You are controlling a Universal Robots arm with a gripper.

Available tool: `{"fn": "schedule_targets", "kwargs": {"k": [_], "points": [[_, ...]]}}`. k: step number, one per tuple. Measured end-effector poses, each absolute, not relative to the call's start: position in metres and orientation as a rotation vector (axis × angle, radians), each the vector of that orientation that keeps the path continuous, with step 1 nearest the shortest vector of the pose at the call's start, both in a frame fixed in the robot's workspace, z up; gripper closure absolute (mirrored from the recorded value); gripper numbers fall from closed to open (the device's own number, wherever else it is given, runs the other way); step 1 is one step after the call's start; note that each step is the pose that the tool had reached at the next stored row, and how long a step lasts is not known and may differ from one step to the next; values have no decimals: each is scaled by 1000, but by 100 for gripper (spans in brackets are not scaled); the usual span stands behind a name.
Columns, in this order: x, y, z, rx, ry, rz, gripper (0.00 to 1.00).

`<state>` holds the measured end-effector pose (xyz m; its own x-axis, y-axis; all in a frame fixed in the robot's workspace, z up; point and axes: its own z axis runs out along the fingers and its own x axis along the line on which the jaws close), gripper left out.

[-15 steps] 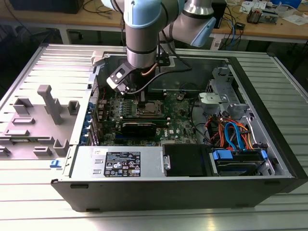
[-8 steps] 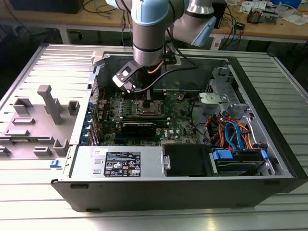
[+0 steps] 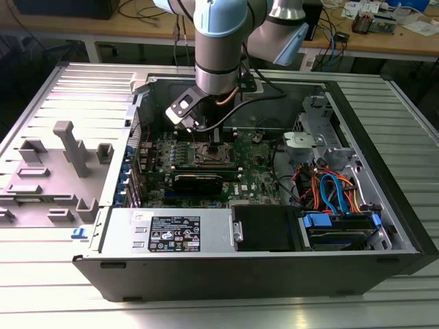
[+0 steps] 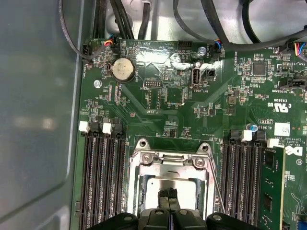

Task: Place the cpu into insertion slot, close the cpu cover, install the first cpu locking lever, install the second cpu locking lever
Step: 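Install the first cpu locking lever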

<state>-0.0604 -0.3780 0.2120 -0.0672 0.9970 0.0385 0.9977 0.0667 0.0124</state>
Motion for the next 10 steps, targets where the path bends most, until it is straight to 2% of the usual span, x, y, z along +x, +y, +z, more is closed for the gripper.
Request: {"fn": "schedule_targets", "kwargs": {"k": [10], "points": [[-60, -378, 214, -2132, -2280, -55, 89]]}}
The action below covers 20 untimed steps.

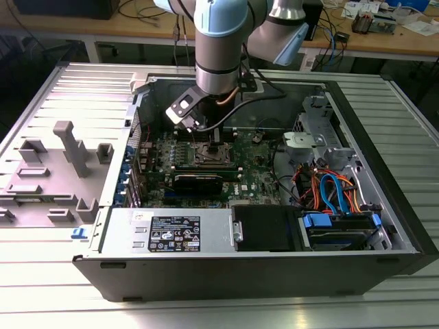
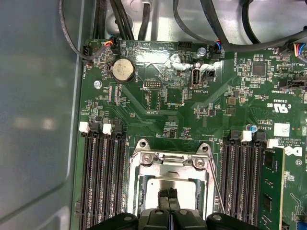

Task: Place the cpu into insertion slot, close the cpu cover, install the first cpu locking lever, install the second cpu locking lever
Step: 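Install the first cpu locking lever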

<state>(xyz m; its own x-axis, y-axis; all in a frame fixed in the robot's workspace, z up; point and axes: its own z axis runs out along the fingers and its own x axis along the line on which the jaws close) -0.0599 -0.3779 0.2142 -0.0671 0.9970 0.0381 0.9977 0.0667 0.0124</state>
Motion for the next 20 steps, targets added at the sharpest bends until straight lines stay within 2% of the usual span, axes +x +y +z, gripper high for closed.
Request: {"fn": "schedule_targets", "kwargs": {"k": [20], "points": [[-60, -378, 255, -2043, -2362, -50, 89]]}}
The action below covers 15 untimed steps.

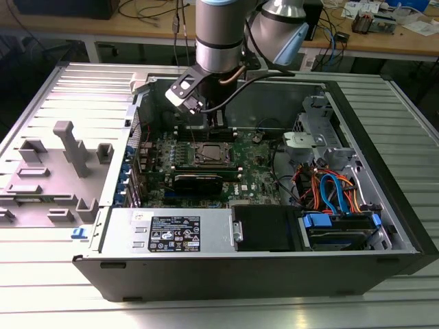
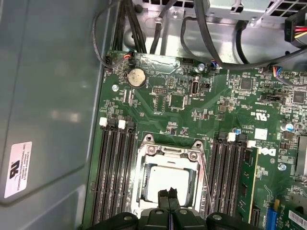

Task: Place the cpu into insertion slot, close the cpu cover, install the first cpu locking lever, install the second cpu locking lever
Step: 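Install the first cpu locking lever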

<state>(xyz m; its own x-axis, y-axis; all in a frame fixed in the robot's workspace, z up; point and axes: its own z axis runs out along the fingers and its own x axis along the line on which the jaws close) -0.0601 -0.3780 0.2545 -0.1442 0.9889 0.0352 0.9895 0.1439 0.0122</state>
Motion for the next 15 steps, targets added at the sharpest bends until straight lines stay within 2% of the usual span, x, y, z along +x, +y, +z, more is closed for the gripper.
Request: {"fn": "schedule_targets", "kwargs": {"k": [15], "points": [[-60, -378, 255, -1721, -2601, -46, 89]]}}
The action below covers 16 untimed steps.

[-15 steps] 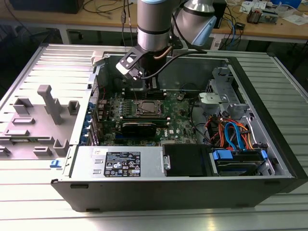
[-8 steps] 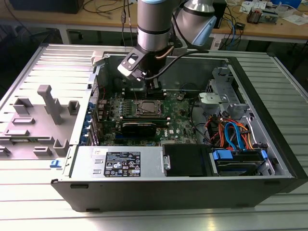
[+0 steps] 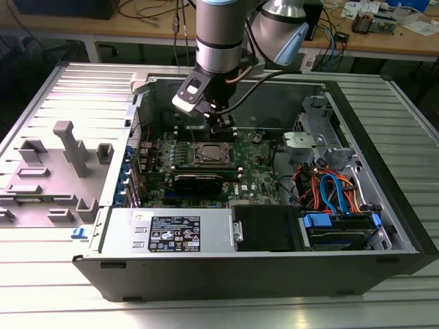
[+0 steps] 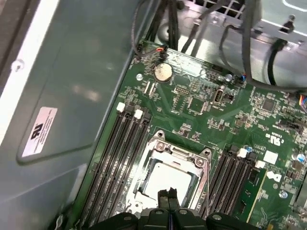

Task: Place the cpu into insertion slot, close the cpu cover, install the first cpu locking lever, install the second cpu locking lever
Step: 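Install the first cpu locking lever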

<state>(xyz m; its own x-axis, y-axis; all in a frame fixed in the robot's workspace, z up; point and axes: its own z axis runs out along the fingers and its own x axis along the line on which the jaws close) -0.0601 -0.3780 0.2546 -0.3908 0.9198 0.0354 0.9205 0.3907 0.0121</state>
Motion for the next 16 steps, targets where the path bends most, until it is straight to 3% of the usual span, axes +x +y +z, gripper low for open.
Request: {"fn": "schedule_targets", "kwargs": {"k": [16], "points": [[-60, -378, 255, -1479, -2743, -43, 89]]}}
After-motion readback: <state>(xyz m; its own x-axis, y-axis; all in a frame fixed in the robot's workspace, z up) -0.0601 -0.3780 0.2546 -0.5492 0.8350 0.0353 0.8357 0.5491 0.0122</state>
